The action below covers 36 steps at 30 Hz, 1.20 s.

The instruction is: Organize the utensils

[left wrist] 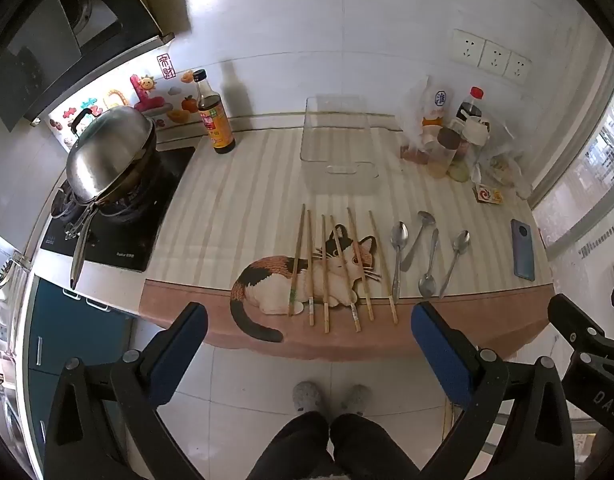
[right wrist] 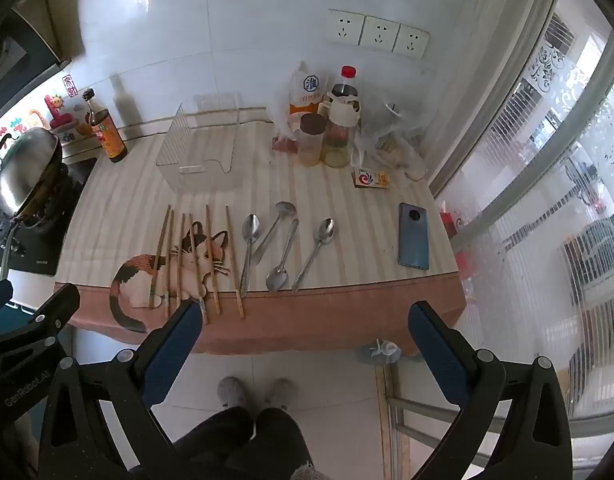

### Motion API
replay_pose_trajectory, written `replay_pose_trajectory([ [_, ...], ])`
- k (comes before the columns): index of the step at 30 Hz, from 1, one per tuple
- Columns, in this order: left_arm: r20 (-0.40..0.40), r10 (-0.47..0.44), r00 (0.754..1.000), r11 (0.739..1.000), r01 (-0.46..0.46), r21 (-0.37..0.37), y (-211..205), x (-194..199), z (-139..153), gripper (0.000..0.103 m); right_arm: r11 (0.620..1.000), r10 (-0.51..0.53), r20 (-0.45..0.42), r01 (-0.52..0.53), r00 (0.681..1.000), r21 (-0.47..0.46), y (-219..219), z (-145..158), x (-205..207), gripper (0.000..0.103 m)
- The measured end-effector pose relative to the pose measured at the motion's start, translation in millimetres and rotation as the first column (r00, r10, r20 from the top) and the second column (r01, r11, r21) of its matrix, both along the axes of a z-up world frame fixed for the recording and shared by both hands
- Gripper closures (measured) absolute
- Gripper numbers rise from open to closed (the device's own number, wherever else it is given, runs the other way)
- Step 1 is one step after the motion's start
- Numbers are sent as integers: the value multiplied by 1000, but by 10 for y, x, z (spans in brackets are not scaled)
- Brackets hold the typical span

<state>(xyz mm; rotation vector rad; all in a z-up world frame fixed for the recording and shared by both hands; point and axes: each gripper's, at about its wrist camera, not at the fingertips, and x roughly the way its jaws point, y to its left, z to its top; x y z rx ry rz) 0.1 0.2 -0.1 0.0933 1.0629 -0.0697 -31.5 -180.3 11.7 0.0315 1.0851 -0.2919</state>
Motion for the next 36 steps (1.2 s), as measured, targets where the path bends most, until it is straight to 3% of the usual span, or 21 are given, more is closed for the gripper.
replay_pose_trajectory([
  [36, 12, -12, 1000, 1000, 12, 8, -66, 59, 41, 0, 1000, -8, -11, 8, 1000, -12, 6, 6, 68, 0],
])
